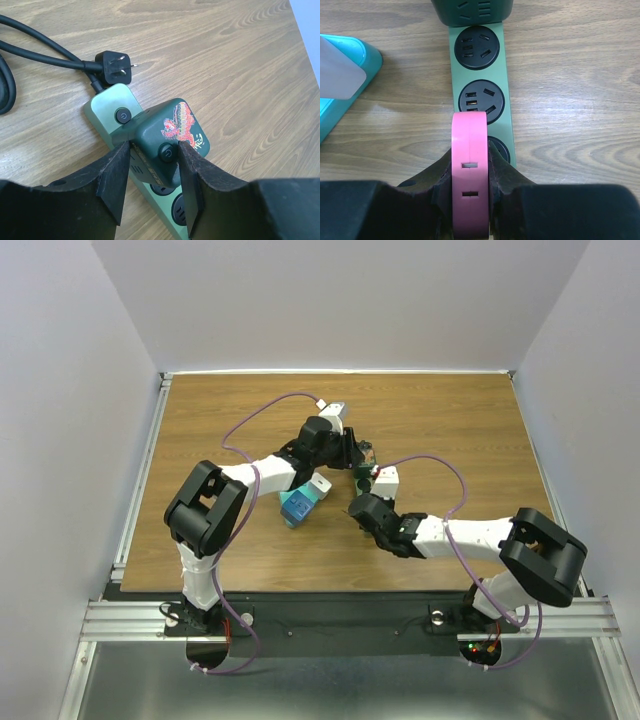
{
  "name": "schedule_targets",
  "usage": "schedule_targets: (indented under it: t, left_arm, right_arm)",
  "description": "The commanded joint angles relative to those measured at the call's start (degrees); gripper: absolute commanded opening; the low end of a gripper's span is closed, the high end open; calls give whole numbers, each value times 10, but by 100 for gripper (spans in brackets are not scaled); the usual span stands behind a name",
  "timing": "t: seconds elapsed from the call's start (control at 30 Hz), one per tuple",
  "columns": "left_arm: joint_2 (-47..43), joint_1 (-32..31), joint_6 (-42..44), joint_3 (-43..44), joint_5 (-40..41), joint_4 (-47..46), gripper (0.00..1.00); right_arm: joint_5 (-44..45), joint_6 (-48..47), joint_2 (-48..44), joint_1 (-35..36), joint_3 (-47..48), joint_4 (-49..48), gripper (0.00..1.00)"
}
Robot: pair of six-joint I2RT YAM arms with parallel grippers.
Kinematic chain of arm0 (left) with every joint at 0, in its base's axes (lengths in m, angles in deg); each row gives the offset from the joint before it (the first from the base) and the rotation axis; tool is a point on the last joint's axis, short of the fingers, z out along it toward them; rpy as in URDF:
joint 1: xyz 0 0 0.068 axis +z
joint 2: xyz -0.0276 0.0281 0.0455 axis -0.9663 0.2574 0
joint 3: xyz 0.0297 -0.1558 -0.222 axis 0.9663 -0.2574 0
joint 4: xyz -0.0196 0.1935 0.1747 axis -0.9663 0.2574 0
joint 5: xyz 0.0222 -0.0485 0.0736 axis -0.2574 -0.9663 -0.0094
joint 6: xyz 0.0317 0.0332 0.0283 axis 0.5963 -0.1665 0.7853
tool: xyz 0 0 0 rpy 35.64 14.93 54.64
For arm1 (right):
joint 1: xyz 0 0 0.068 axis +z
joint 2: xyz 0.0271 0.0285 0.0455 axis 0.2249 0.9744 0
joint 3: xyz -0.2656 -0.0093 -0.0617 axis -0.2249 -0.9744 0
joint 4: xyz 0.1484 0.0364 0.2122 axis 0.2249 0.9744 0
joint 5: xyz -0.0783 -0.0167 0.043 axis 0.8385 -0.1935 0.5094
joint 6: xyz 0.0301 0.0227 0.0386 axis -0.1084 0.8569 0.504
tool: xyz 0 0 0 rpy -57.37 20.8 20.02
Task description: Insert the plug
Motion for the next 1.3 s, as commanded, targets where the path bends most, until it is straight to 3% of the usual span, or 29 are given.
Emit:
schedule_targets:
  t: [0.0,0.37,0.7,1.27]
  left_arm:
    - [32,-7,32,8,-21,37,52]
    - [25,-6,30,-4,-21,31,52]
    - [6,-6,26,-13,-16,41,55]
    - [-1,-6,22,-12,-12,52,55]
  right_arm:
    - [-212,65,74,27,-57,164,0]
    - [-214,82,90,29,-31,199,1]
    - [-135,98,38,29,30,250,38]
    - [-53,92,11,8,55,272,64]
